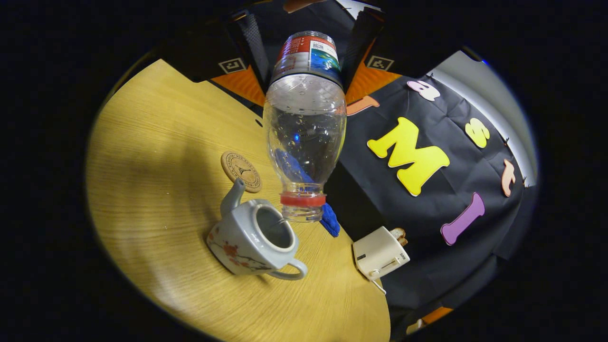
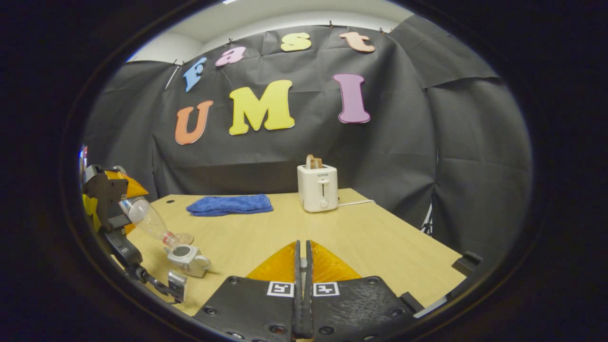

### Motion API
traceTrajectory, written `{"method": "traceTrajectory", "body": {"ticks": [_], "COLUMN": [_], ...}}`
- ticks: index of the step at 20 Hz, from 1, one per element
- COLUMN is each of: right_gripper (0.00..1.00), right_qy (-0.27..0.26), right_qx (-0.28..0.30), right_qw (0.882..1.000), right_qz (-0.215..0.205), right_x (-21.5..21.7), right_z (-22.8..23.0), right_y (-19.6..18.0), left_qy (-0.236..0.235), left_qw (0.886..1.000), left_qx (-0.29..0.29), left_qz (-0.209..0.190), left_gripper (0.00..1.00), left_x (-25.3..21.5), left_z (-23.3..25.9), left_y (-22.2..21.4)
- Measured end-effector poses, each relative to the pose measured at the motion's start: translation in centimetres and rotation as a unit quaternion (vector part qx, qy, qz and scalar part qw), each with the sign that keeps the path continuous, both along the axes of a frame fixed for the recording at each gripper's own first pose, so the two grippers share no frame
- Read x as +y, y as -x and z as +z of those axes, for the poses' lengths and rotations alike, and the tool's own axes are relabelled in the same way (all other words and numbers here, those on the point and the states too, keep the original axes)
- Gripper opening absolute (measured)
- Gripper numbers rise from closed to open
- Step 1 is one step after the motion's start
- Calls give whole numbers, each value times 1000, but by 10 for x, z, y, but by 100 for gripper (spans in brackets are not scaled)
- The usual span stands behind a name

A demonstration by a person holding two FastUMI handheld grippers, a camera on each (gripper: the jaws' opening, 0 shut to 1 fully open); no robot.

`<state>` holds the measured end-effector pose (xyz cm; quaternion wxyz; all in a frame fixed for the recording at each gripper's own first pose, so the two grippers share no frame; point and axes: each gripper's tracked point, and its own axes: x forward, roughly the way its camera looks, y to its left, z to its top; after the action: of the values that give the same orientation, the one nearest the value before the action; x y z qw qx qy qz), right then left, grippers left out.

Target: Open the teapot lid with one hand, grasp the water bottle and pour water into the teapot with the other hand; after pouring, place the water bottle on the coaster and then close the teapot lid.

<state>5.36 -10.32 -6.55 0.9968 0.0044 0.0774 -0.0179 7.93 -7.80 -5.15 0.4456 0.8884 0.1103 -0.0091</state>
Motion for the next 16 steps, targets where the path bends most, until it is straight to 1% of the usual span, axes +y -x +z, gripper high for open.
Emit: {"method": "traceTrajectory", "body": {"ticks": [2,11,13,15,16], "right_gripper": [0,0,0,0,0], "right_qy": [-1,-12,-15,-17,-20], "right_qx": [-2,-1,0,1,3], "right_qw": [1000,1000,1000,1000,1000], "right_qz": [-3,-8,-12,-20,-24], "right_x": [-2,-12,-16,-23,-25], "right_z": [2,6,6,5,4], "right_y": [1,3,2,1,1], "left_qy": [-16,-46,-42,-39,-30], "left_qw": [1000,999,999,999,999], "left_qx": [-3,-7,1,-5,-3], "left_qz": [-2,-10,-9,-13,-14], "left_gripper": [77,76,77,76,76], "left_x": [-1,-10,-11,-12,-10], "left_z": [4,6,3,5,4], "left_y": [-2,5,4,1,-1]}}
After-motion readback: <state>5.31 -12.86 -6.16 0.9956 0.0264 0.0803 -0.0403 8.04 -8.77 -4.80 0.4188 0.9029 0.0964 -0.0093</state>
